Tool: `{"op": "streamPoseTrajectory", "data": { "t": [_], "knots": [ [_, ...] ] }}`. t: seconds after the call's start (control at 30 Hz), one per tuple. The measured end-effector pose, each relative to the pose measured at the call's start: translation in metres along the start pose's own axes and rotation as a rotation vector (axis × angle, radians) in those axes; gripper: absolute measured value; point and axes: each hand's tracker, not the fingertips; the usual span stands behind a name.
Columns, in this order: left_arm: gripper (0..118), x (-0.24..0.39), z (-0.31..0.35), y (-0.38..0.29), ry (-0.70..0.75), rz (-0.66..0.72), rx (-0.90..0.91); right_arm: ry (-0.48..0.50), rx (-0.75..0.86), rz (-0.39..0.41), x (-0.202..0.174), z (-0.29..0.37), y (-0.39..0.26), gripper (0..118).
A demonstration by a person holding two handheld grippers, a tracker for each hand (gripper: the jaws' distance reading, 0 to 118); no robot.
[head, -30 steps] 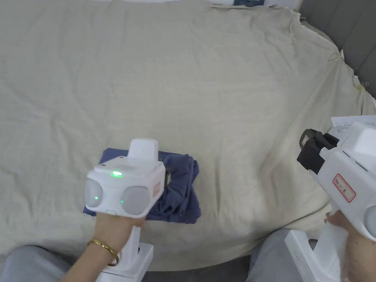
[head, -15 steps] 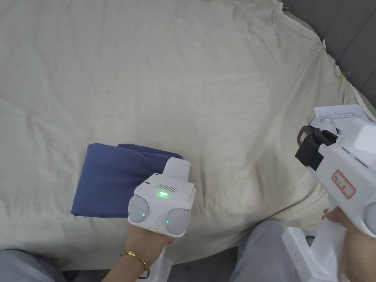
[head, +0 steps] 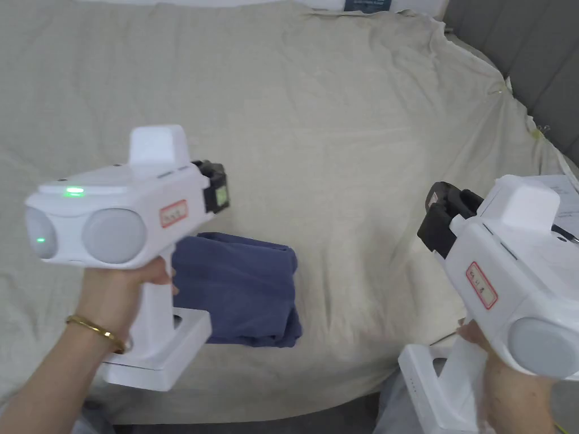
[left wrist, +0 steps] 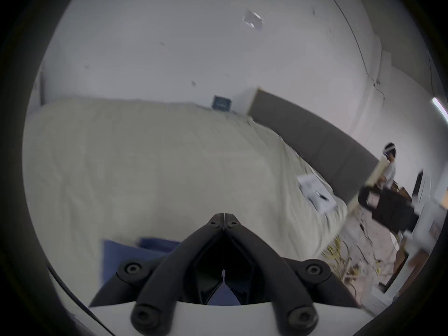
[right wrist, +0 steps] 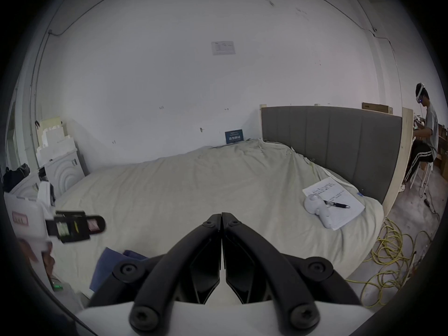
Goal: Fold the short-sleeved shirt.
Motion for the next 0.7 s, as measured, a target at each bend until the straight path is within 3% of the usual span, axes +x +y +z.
{"op": "streamPoseTrajectory", "data": {
  "t": [0.1,0.33,0.6,0.7],
  "knots": [
    [0,-0.028,0.021,0.003,0.147,-0.032,0.067,0.038,0.03,0.013,-0.033,-0.004,-0.007,0],
    [0,-0.064,0.059,-0.011,0.277,-0.024,0.124,0.259,-0.063,0.04,-0.12,-0.033,-0.045,0],
    [0,-0.071,0.069,-0.025,0.282,-0.02,0.105,0.298,-0.259,0.1,-0.176,-0.082,-0.122,0],
    [0,-0.076,0.064,-0.029,0.277,0.0,0.083,0.275,-0.3,0.176,-0.184,-0.093,-0.148,0]
  ]
}}
